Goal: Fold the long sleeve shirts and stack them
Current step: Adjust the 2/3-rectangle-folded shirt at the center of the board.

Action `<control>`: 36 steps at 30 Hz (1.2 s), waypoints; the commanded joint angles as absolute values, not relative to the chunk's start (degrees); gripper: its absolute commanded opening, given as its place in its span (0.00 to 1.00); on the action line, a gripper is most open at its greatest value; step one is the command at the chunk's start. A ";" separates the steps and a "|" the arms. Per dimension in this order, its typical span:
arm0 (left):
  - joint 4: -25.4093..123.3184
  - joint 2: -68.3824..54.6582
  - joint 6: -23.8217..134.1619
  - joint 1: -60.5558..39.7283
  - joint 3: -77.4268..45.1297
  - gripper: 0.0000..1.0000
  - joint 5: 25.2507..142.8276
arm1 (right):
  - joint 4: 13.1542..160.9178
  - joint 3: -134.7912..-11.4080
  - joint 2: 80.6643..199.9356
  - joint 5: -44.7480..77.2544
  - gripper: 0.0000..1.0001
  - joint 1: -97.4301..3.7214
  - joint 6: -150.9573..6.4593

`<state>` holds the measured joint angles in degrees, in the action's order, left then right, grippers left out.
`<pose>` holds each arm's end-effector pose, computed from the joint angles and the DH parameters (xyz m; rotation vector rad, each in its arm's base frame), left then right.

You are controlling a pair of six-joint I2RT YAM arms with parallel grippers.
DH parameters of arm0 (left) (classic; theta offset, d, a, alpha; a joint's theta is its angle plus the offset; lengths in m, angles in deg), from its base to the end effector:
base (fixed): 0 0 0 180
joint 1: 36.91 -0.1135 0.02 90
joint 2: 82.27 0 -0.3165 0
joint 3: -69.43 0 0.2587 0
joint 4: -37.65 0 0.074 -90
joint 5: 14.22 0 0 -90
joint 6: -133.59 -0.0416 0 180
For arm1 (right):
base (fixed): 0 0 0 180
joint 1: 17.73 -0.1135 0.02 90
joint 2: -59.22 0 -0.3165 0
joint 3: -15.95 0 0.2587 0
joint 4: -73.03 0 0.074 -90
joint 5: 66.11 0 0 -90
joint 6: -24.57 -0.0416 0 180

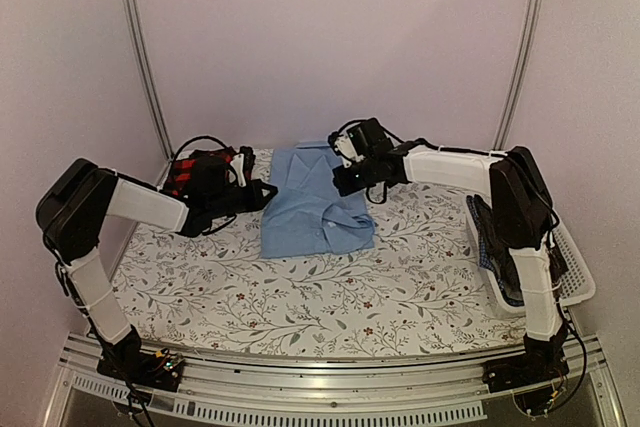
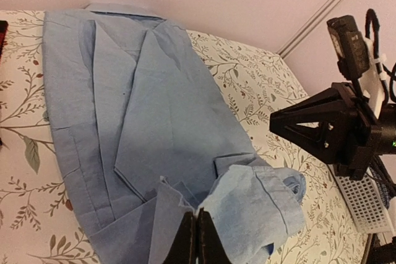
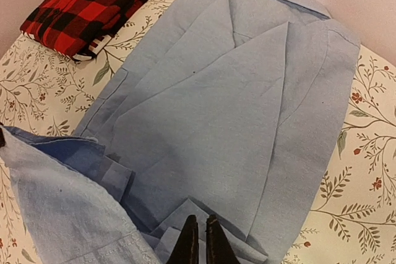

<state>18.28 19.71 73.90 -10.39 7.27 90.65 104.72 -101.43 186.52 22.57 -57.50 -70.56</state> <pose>0.3455 -0.1843 0.2175 0.1160 2.0217 -0.8978 0.4245 0.3545 0.2439 -0.7066 2.2254 0.4255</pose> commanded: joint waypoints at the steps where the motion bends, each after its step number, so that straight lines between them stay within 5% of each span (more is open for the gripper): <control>1: 18.65 21.86 74.61 -11.17 5.19 0.00 89.68 | 108.12 -102.55 188.57 24.51 0.12 -57.64 -70.03; 12: 18.36 21.71 74.60 -11.16 5.09 0.00 91.05 | 105.02 -87.98 177.56 13.82 0.43 -57.61 -70.66; 36: 19.13 22.06 74.16 -11.22 3.86 0.00 92.04 | 105.96 -89.96 182.88 9.96 0.36 -56.92 -70.04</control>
